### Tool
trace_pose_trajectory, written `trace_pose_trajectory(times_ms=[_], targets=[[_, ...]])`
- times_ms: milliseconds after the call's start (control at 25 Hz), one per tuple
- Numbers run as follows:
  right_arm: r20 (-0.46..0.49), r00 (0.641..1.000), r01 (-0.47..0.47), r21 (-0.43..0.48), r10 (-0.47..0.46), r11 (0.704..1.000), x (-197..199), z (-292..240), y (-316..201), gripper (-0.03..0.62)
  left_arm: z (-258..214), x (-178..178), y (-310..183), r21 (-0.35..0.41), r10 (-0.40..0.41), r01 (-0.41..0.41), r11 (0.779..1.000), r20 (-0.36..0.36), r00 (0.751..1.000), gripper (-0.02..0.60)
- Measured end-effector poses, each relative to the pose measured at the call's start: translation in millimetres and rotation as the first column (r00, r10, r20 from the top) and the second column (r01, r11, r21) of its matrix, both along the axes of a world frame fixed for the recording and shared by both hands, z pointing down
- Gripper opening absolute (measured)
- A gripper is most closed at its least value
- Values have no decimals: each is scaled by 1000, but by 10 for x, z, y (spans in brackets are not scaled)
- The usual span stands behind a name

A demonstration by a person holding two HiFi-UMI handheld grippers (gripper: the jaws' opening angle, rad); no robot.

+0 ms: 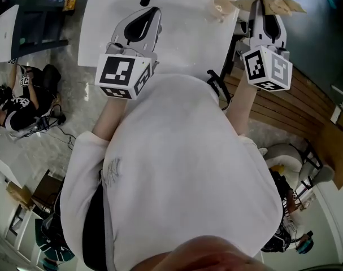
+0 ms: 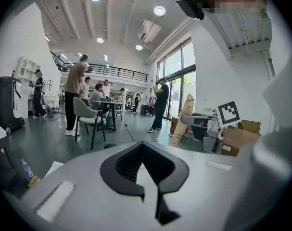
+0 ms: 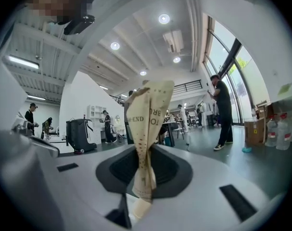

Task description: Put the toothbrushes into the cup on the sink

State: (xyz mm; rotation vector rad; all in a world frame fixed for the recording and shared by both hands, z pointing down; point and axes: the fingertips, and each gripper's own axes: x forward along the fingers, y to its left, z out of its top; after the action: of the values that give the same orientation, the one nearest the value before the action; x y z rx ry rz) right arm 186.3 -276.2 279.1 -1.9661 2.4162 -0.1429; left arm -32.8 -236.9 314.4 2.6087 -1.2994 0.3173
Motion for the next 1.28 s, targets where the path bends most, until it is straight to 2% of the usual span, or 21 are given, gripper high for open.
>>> trace_pose_trajectory(times_ms=[400,880,1280], targets=[[-8,998,56,-78,-56,995,-70,348,-223,61,21,-47,14,-10,-24,24,1000,8,1000,-15],[-45,994,89,-110,-95,990,-180,675,-400,61,72,-156,-35,-14,-50,50,999,7,999,-15],[-22,994,102,-150,-107,983,-183,885,-433,61,35,-142,-49,-12,-54,54,998,8,998,-15]])
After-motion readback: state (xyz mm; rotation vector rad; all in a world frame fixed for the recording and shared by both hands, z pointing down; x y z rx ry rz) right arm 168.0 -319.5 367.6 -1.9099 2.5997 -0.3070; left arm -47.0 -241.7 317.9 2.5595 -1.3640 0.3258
